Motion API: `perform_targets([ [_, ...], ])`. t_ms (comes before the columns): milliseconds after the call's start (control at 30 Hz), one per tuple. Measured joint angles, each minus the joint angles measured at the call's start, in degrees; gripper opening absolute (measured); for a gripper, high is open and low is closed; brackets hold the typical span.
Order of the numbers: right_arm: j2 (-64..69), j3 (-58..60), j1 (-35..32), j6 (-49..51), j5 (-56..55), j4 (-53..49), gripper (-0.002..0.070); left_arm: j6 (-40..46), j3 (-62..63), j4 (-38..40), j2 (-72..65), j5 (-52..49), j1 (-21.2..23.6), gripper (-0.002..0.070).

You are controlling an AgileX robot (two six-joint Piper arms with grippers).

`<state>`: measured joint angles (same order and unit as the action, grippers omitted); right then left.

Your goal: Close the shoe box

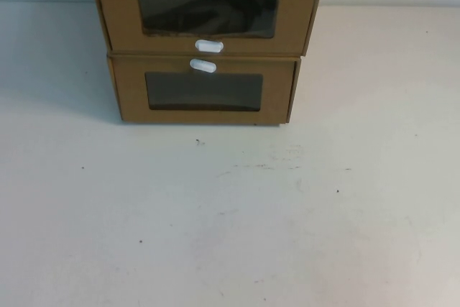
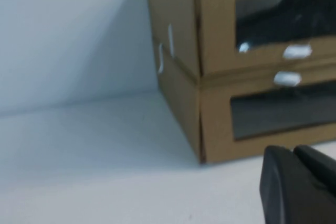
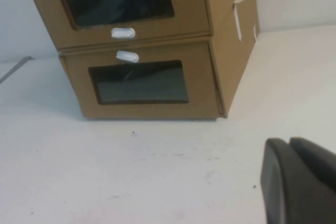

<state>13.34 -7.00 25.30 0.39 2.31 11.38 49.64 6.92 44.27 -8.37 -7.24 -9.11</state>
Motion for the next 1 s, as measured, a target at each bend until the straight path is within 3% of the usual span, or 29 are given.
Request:
perform_targets([
  [200,0.0,4.9,0.0,0.0,-2.9,0.2,-0.0013,0.0,-8.1,4.0,0.0,7.6,0.0,-0.0005],
  [867,0.0,5.3,0.0,0.0,3.8,0.4,-0.0013,0.0,-8.5,4.8,0.0,5.0,0.0,-0.0005],
  [1000,-2.0,5.7,-1.8,-0.9,4.2,-3.4,-0.0013,0.0,-8.5,4.8,0.0,4.8,0.0,-0.0005],
])
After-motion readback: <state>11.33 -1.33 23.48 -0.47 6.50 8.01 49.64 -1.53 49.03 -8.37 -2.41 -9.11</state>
